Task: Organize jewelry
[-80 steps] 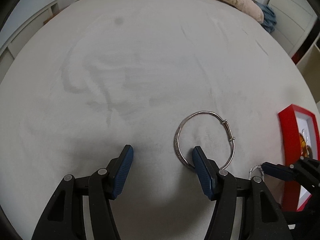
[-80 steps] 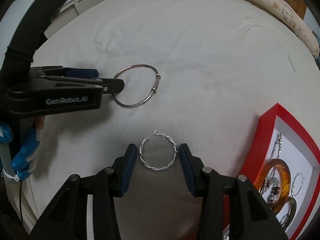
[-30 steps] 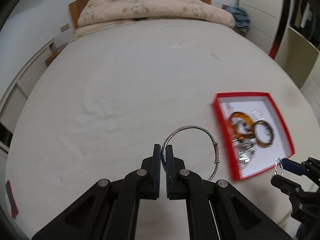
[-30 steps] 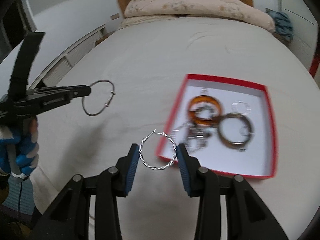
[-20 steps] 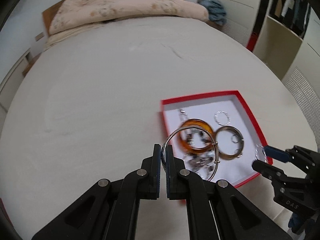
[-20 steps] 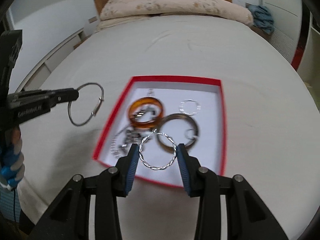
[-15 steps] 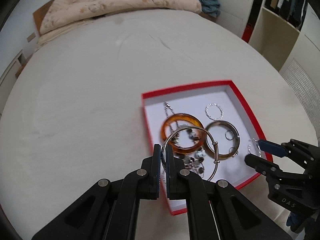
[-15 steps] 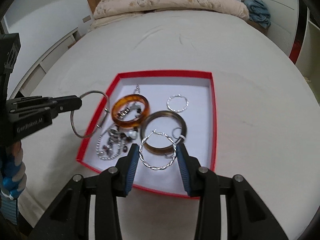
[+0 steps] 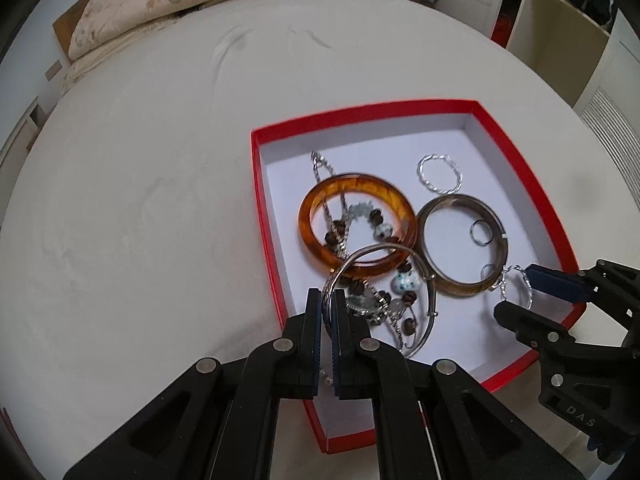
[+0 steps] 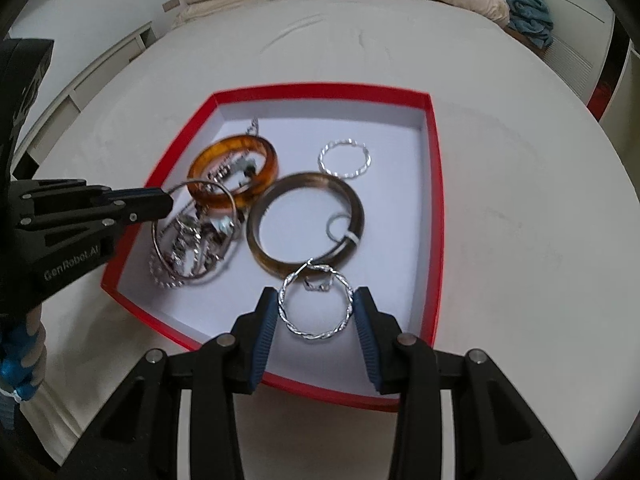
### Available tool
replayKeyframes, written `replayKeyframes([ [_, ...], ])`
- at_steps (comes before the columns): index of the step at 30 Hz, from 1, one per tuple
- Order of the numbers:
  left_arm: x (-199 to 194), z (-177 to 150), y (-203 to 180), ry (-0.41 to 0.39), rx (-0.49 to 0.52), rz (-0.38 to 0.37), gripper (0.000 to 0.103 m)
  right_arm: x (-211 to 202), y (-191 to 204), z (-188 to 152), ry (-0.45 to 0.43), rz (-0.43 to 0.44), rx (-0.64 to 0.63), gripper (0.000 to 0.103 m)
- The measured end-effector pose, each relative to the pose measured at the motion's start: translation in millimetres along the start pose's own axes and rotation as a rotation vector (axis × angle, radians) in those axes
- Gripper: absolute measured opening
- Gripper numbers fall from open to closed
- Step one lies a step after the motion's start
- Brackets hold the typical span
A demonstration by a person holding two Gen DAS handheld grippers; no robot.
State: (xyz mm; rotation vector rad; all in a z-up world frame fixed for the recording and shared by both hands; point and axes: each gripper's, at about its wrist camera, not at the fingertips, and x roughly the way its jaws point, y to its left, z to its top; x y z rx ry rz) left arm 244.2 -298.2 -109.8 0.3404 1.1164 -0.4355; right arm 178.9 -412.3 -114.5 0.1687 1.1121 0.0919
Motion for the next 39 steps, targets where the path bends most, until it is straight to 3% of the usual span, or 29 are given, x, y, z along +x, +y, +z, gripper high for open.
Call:
replayKeyframes([
  [12,-1.6,-2.8,2.3,0.005,-0.042,-0.016,0.005,0.3,-1.9,1.7,0.009,-0.015,0.014,0.042],
  [18,-20.0,-12.7,7.3,-0.020,-0.045,-0.028,0.014,-12.1,-4.8,-2.5,0.000,-0.018,0.035,0.045],
  [29,-71.8,-33.5,21.2,-0.090,-0.079,-0.040,0.048,-60.3,5.9,-16.4,-0.078,-0.026,0.095,0.045],
  [39,-112.2,-86.2,47.2,-0.152,-0.088,0.011,0.048,-102.2,42.5,-48.7,-0.118,-0.031,0.102,0.045],
])
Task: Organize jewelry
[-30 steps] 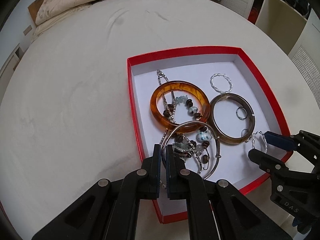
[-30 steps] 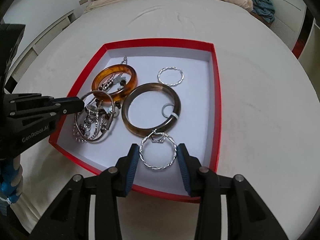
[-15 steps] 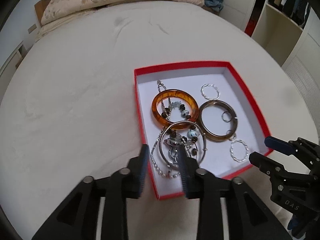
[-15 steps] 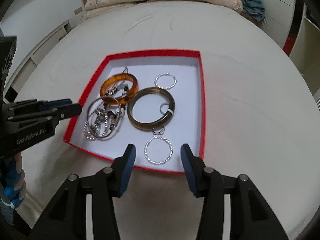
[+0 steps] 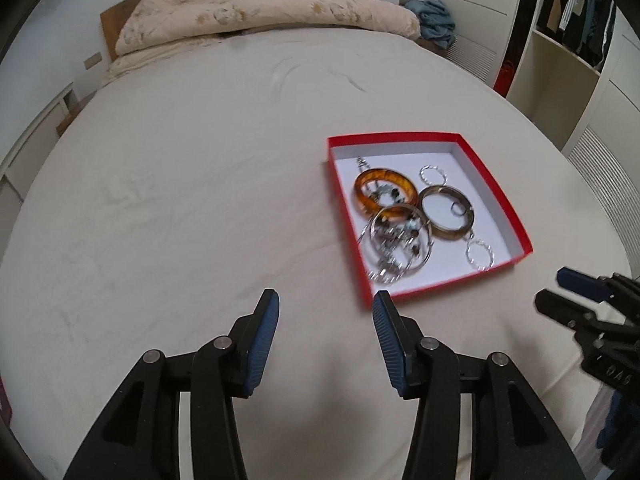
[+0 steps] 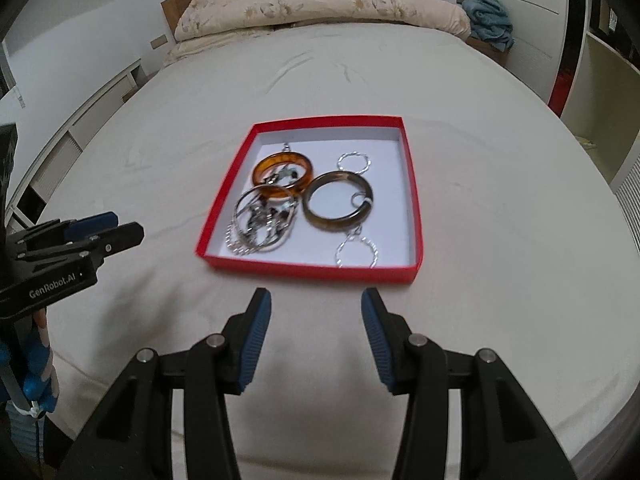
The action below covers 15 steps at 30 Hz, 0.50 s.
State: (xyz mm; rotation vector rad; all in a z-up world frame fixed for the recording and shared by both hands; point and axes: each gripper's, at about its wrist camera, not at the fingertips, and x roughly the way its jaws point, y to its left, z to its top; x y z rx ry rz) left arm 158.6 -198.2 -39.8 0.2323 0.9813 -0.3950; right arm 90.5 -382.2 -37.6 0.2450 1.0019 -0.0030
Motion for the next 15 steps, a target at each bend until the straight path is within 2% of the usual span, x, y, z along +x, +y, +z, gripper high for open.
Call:
replayKeyframes([
  [4,-17.0,-17.2,9.4,-0.039,0.013,0.034,0.048,-19.1,13.6,-12.7,-0.019,0.000,0.000,0.045],
  [9,-43.7,-38.9,22.5,-0.062,0.006,0.034,0.048,-38.8,29.5,-26.0,-0.047,0.000,0.005,0.049],
  [15,-75.3,-63.9,44.1,-0.086,-0.052,0.039,0.048,-56.9,49.9,-38.4,-0.073,0.006,0.002,0.050],
])
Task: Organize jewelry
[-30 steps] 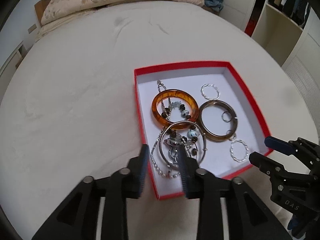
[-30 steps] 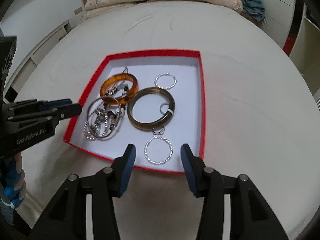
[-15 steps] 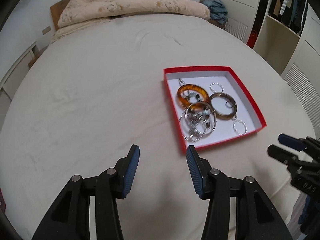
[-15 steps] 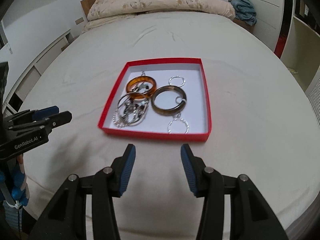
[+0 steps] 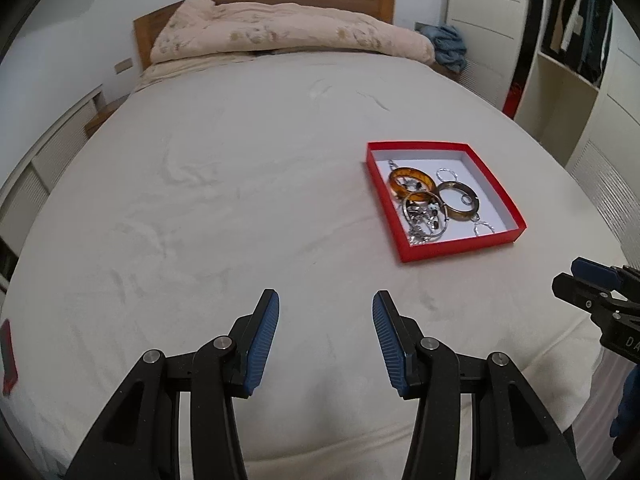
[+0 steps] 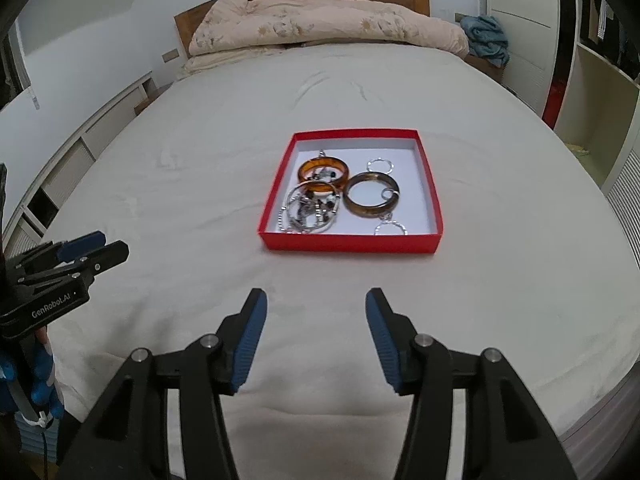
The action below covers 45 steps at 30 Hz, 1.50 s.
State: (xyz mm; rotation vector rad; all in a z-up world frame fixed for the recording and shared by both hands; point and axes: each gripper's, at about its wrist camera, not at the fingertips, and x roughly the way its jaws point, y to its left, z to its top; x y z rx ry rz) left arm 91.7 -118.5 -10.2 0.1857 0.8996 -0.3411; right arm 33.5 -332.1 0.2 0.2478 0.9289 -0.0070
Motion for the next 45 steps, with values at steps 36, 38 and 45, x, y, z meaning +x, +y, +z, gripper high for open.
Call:
replayKeyframes([
  [36,-76.0,-72.4,50.7,-0.096,-0.149,0.167,0.074,-39.8,63.4,-41.5,-0.142,-0.033,-0.087,0.064],
  [38,-75.9,-72.5,48.7,-0.099,-0.143,0.168,0.074,-39.6,63.1,-41.4,-0.141,-0.034,-0.089,0.064],
  [45,-72.6,-71.6,43.0,-0.100,-0.124,0.166,0.075,-29.2,61.7,-43.5,-0.132,-0.049,-0.084,0.065],
])
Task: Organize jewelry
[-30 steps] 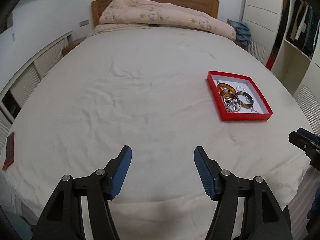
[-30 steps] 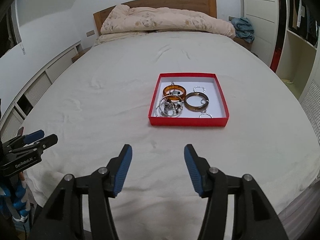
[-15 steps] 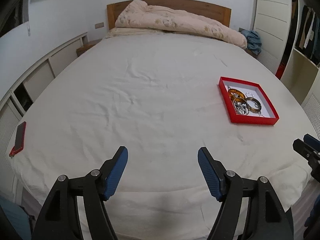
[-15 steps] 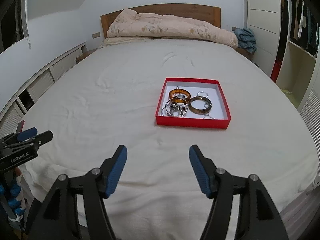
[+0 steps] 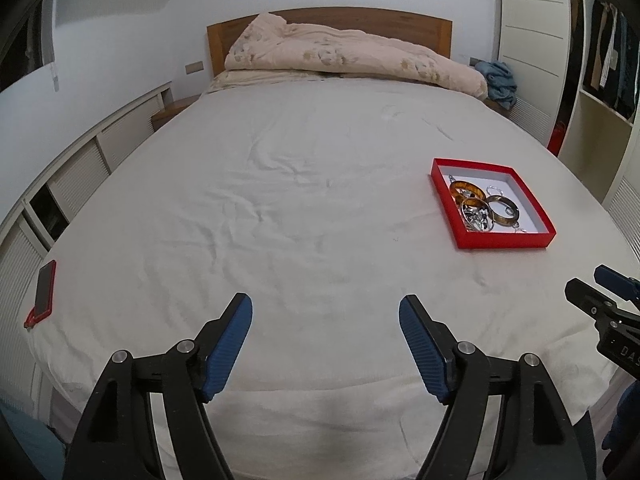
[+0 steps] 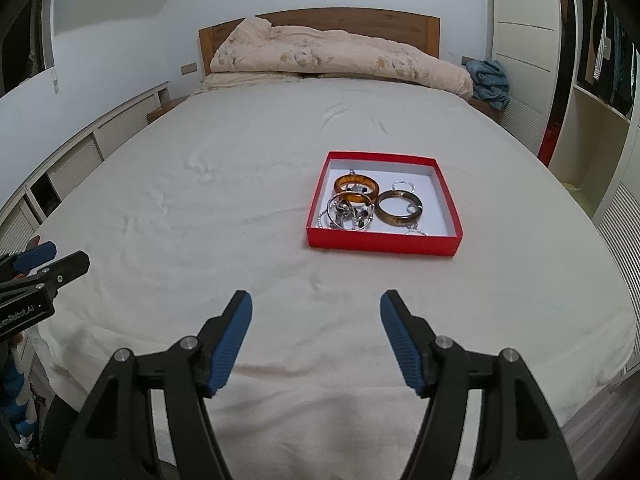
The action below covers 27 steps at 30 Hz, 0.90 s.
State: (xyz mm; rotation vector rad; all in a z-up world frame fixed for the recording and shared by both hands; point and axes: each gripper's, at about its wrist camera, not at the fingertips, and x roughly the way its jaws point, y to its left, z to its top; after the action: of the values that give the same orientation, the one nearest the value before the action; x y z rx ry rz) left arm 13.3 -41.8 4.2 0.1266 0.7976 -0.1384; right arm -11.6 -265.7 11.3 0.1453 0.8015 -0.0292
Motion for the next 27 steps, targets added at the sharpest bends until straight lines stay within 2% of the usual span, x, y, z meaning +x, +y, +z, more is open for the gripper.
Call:
replayKeyframes([
  [10,7.5,1.1,-2.5,0.005,-0.001,-0.012,0.077,16.2,-2.9,-2.4,0.017,-0.021,0.018,0.071],
  [27,19.3,-2.2,-4.6,0.026,0.001,-0.030,0.079,33.6,-7.2,-11.8,0.053,-0.032,0.033,0.072],
])
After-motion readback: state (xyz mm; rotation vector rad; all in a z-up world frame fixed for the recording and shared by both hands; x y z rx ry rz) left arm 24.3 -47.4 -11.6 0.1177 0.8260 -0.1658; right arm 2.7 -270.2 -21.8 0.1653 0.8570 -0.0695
